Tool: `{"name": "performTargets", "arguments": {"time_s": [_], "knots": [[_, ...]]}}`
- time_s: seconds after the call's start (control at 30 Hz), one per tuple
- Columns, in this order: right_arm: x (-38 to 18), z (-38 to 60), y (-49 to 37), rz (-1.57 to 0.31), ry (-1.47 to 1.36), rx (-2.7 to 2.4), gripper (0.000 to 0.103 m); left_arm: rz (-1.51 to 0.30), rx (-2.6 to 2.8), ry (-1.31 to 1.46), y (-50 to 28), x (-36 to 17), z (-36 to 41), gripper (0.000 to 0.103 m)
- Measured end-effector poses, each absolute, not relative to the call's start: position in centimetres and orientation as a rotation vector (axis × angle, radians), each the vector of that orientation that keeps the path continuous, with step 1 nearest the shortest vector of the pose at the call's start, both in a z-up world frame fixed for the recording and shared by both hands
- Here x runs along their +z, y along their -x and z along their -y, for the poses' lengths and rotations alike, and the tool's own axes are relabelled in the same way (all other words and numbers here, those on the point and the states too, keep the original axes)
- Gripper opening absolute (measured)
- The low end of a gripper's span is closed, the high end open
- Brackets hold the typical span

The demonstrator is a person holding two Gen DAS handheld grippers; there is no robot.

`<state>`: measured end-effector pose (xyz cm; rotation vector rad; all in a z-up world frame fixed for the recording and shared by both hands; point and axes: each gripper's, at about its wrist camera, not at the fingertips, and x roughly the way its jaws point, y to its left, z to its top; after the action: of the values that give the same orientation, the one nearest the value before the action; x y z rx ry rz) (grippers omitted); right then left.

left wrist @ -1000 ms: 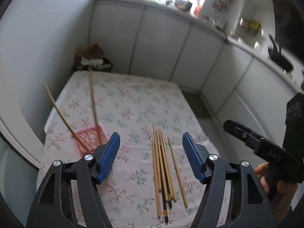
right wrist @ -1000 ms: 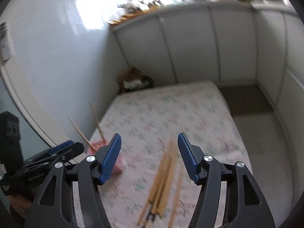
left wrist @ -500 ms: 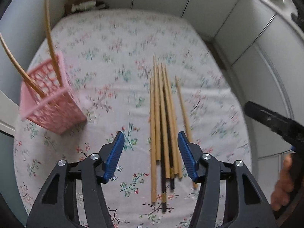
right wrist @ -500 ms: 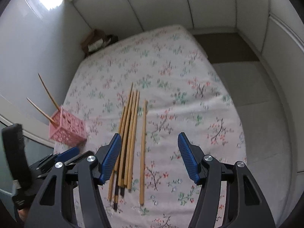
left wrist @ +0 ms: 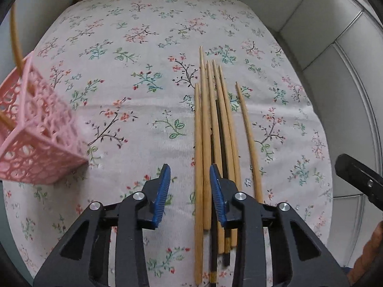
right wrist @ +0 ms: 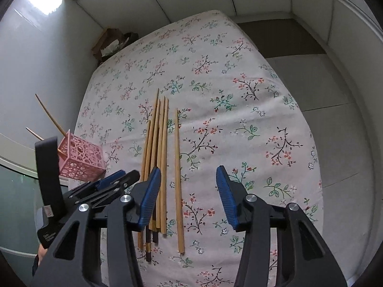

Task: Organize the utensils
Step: 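Move both open grippers back down to the chopstick bundle, then close the left gripper on a chopstick while the right gripper grasps another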

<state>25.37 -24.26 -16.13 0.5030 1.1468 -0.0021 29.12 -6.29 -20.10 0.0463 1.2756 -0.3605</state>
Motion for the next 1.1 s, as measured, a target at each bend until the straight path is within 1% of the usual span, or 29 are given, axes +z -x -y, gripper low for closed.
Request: {"name": "performTargets", "arguments": {"time_s": [0.07,0.1,0.17,0.3,0.33,0.37,0.43,0.53,0.63,0.73,0.83,0.87,0.93,1.1], "knots": [[-16.2,24.2,-25.4,-1.152,-0.500,0.001,0.048,-1.293,-0.346,-0.063,-29.5,-20.7,6.4,0.019],[-16.3,24.2,-25.5,-1.154,-0.496,0.000,0.048,-1.292,-0.343,-0.063,-29.5,-20.8,6.4,0.019],[-16.4,24.1,-25.6,-1.157,-0.493,-0.006,0.048,-1.288,-0.350,-0.072,-29.7,-20.7,6.5,0.015],[-16.7,24.1,-25.8,-1.167,-0.496,-0.014,0.048,-1.287,-0.376,-0.089,-29.9,-20.8,7.2,0.015],[-16.8,24.0,-25.9,-1.169,-0.495,-0.013,0.048,-1.291,-0.382,-0.093,-30.0,-20.9,7.5,0.012],[-16.8,23.9,-26.0,-1.171,-0.493,-0.012,0.048,-1.289,-0.378,-0.111,-30.0,-21.0,7.8,0.012],[-17.0,23.7,-26.0,-1.171,-0.491,-0.002,0.048,-1.294,-0.368,-0.140,-30.0,-21.7,8.2,0.015],[-17.0,23.6,-26.1,-1.174,-0.483,0.000,0.048,-1.279,-0.364,-0.173,-30.3,-21.8,8.8,0.015],[-17.1,23.7,-26.3,-1.179,-0.476,-0.003,0.048,-1.276,-0.369,-0.182,-31.0,-22.0,9.2,0.007],[-17.5,24.0,-26.7,-1.187,-0.460,-0.013,0.048,-1.276,-0.372,-0.146,-30.8,-21.7,8.5,0.006],[-18.3,24.1,-27.3,-1.216,-0.449,-0.014,0.037,-1.206,-0.389,-0.101,-30.7,-20.1,7.8,0.006],[-18.5,24.1,-27.5,-1.224,-0.444,-0.009,0.035,-1.183,-0.404,-0.078,-30.4,-19.2,7.5,0.006],[-18.9,23.8,-27.8,-1.236,-0.433,0.002,0.032,-1.153,-0.437,-0.033,-30.0,-17.9,7.0,0.006],[-20.5,22.0,-29.4,-1.288,-0.365,0.037,0.032,-1.073,-0.470,0.030,-28.4,-14.8,6.0,0.006]]}}
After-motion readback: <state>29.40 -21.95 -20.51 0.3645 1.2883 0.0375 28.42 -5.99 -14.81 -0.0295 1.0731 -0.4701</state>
